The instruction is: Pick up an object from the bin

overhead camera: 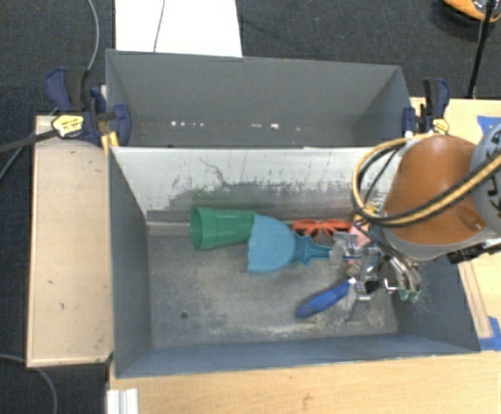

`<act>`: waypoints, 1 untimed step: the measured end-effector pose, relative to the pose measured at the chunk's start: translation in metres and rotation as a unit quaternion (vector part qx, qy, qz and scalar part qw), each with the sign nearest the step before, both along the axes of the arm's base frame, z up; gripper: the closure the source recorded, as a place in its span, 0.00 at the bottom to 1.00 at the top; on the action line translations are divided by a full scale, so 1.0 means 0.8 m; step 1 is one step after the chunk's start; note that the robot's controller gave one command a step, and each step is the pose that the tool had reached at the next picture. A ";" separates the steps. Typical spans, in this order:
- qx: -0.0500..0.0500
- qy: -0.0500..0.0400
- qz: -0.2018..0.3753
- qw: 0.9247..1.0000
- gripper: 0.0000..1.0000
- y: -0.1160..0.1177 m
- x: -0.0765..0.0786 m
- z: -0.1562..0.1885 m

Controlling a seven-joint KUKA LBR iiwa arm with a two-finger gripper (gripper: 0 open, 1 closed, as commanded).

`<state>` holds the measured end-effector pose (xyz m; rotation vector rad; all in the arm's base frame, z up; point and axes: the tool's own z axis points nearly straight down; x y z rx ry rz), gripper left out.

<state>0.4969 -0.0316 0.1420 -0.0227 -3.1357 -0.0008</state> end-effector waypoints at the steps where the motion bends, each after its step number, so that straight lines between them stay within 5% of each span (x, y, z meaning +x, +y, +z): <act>1: 0.000 -0.004 0.001 1.000 0.00 0.000 0.002 0.005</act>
Offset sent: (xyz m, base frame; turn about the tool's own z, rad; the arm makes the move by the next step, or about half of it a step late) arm 0.0259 -0.0795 -0.0720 -0.2325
